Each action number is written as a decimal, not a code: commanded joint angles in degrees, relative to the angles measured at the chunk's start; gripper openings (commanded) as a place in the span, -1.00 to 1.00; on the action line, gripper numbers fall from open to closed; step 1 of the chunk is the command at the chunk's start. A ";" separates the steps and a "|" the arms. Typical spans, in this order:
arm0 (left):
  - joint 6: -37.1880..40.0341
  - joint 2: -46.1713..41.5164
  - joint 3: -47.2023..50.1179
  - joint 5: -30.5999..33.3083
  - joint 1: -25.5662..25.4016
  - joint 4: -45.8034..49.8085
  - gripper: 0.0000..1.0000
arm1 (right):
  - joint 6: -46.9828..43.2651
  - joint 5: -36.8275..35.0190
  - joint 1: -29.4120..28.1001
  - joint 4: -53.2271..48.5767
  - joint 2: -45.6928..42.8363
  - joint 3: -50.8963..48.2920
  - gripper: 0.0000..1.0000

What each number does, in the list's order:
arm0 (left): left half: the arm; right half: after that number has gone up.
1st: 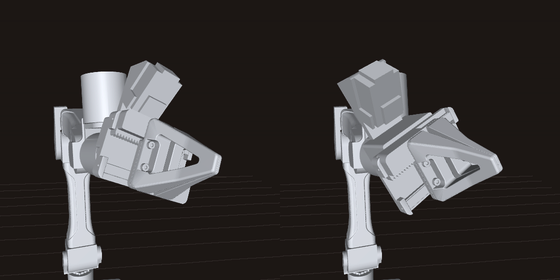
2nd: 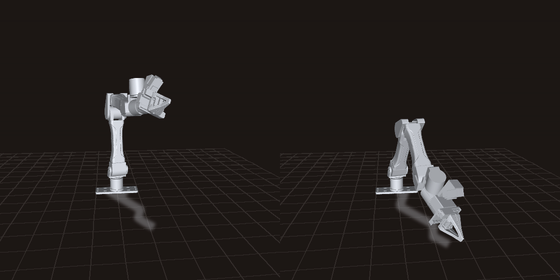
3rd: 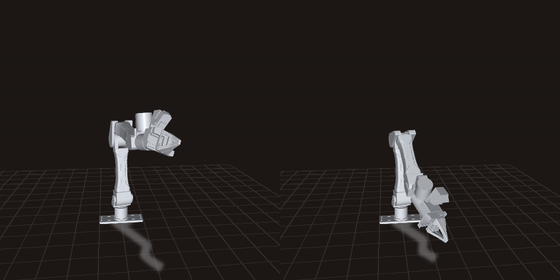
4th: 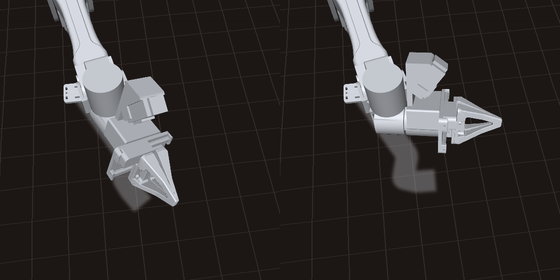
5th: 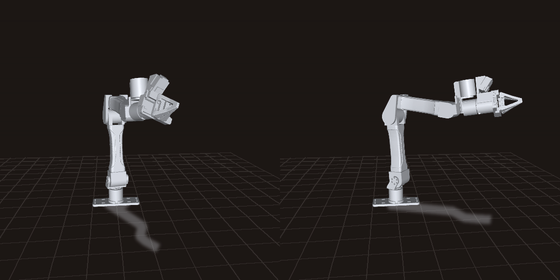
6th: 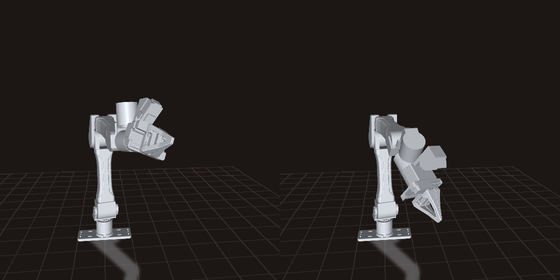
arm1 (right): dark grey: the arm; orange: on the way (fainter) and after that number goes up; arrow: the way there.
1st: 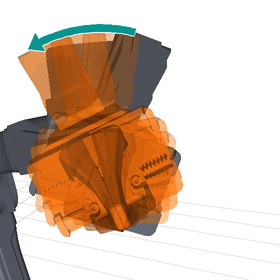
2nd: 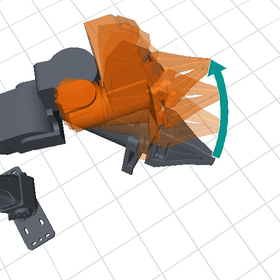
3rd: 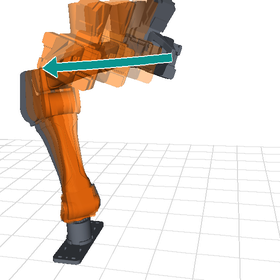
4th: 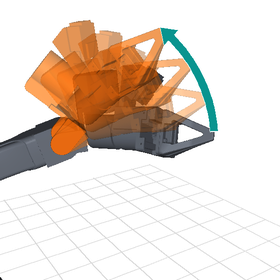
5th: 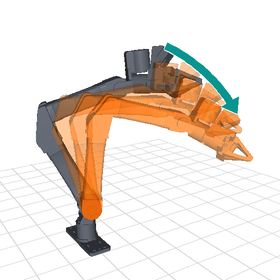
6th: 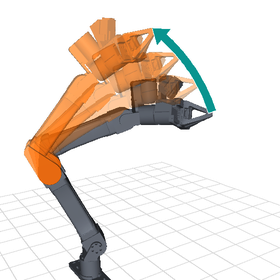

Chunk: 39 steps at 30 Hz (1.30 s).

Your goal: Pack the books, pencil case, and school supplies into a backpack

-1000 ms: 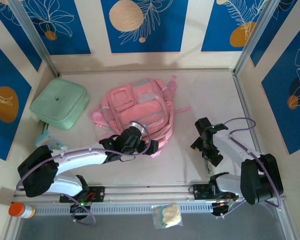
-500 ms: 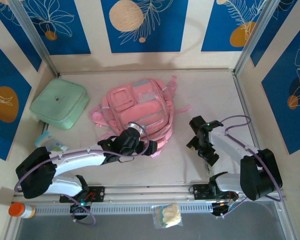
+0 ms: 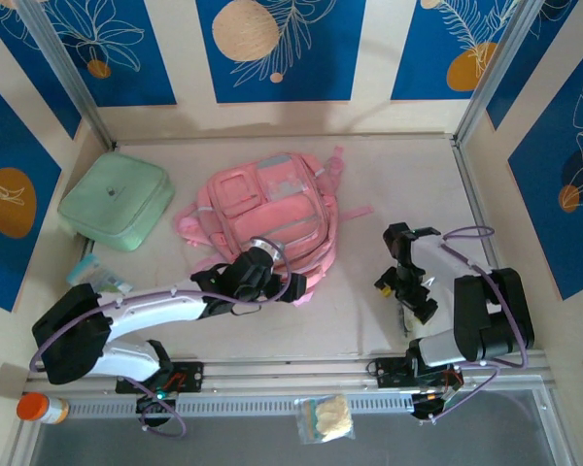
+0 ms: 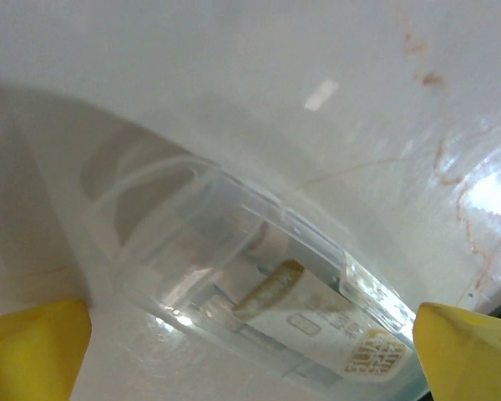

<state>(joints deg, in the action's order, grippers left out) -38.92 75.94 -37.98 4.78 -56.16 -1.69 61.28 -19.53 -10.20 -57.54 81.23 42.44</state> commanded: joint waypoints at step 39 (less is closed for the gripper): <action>-0.33 1.47 -2.82 1.03 -0.35 2.84 0.99 | 1.99 14.39 -9.16 3.57 -3.11 -2.55 0.96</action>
<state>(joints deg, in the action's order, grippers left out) -38.96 76.73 -39.18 5.26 -56.16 0.43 62.61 -5.54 -16.49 -53.34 78.06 40.03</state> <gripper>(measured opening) 0.994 0.979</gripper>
